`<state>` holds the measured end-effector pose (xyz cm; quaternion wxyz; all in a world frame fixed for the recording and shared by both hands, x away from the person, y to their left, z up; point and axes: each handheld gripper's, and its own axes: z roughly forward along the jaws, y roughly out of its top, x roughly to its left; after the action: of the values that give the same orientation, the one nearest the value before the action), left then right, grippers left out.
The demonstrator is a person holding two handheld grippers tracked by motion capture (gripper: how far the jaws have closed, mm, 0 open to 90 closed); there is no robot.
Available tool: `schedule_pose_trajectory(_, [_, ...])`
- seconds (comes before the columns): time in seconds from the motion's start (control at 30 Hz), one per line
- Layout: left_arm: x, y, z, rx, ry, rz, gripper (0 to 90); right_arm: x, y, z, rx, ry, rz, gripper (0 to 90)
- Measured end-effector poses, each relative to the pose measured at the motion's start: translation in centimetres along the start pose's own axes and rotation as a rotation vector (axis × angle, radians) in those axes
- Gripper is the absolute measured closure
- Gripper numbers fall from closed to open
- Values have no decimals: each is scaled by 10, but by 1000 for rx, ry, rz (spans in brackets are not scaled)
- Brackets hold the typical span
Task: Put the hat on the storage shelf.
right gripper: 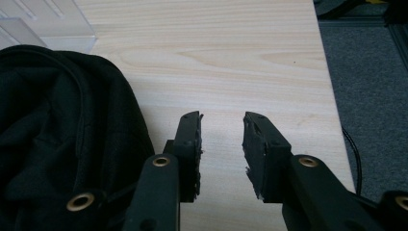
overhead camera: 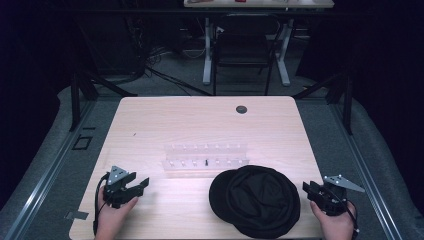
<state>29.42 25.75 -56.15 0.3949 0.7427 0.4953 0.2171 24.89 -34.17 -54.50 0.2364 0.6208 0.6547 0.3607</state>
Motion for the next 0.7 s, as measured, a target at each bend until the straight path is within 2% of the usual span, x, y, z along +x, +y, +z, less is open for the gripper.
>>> schedule_pose_trajectory(0.1, [-2, 2, 1, 5, -4, 7, 424, 0, 2, -4, -5, -7, 4, 683])
schedule_pose_trajectory(0.17, [-3, 1, 1, 13, -4, 18, 432, 2, 5, -11, -12, -6, 27, 682])
schedule_pose_trajectory(0.27, [-4, -1, 1, 20, -1, 22, 437, 7, 11, -15, 13, -3, 32, 675])
schedule_pose_trajectory(0.37, [-6, -1, 0, 20, -6, 30, 437, 11, 15, -17, 42, -13, 10, 676])
schedule_pose_trajectory(0.47, [-7, -1, -2, 16, -8, 38, 437, 15, 25, -23, 108, 10, 5, 675])
schedule_pose_trajectory(0.5, [-7, -1, -2, 19, -8, 40, 437, 15, 25, -23, 108, 10, 5, 675])
schedule_pose_trajectory(0.53, [-7, -2, -3, 21, -8, 39, 437, 17, 30, -27, 162, 38, 26, 678])
schedule_pose_trajectory(0.57, [-7, -2, -3, 21, -8, 39, 436, 17, 30, -27, 162, 38, 26, 678])
schedule_pose_trajectory(0.6, [-6, -2, -3, 16, -5, 33, 436, 20, 35, -29, 211, 47, 41, 679])
schedule_pose_trajectory(0.63, [-6, -2, -3, 16, -5, 33, 436, 20, 35, -29, 211, 47, 41, 679])
schedule_pose_trajectory(0.67, [-6, -2, -4, 18, -3, 33, 436, 22, 39, -32, 246, 50, 32, 680])
schedule_pose_trajectory(0.7, [-6, -2, -4, 18, -4, 31, 436, 22, 39, -32, 246, 50, 32, 680])
